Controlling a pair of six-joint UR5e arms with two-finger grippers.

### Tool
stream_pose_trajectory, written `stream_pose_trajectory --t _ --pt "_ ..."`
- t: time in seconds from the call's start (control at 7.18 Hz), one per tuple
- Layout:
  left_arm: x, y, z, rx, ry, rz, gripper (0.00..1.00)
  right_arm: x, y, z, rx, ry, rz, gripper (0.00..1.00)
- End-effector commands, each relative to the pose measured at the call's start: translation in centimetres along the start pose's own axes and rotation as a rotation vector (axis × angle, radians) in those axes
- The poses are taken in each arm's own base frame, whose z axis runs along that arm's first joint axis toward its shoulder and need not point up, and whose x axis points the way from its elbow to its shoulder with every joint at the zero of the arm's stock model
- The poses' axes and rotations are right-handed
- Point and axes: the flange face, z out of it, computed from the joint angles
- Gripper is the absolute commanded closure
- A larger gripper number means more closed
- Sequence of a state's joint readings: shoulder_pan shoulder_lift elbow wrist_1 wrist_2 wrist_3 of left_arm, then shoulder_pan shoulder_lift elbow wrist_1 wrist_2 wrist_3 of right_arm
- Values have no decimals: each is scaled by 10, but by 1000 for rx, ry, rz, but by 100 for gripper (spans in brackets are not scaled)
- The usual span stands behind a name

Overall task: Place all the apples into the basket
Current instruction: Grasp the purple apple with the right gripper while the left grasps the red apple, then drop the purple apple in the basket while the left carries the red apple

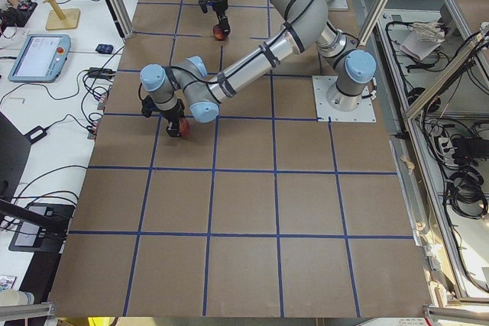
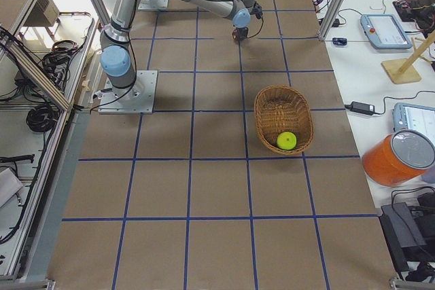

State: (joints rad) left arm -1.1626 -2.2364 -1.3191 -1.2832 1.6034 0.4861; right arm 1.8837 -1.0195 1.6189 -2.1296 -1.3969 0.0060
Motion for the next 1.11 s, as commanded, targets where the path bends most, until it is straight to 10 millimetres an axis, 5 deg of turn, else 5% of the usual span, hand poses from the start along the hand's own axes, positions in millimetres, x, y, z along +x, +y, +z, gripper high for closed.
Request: stream_pose_trajectory --t 0.0,0.14,0.28,0.42,0.56,0.7,0.84,0.97 --pt "106 28 -37 -52 31 -75 82 14 1 -38 40 35 34 100" --pt "143 53 -35 -58 67 -124 82 45 9 -79 37 132 79 100" --pt "188 75 -30 -75 88 -239 82 105 18 -131 51 152 187 100" --pt "257 90 -21 -79 76 -274 82 181 25 -180 112 163 306 100" --pt "340 108 -12 -73 45 -286 82 261 36 -201 120 172 397 100" --pt "419 114 5 3 41 -331 82 316 45 -217 137 205 379 100" --pt "477 130 20 33 40 -391 82 354 39 -215 115 241 355 100" --pt "514 137 39 67 53 -407 81 399 36 -211 85 278 327 100"
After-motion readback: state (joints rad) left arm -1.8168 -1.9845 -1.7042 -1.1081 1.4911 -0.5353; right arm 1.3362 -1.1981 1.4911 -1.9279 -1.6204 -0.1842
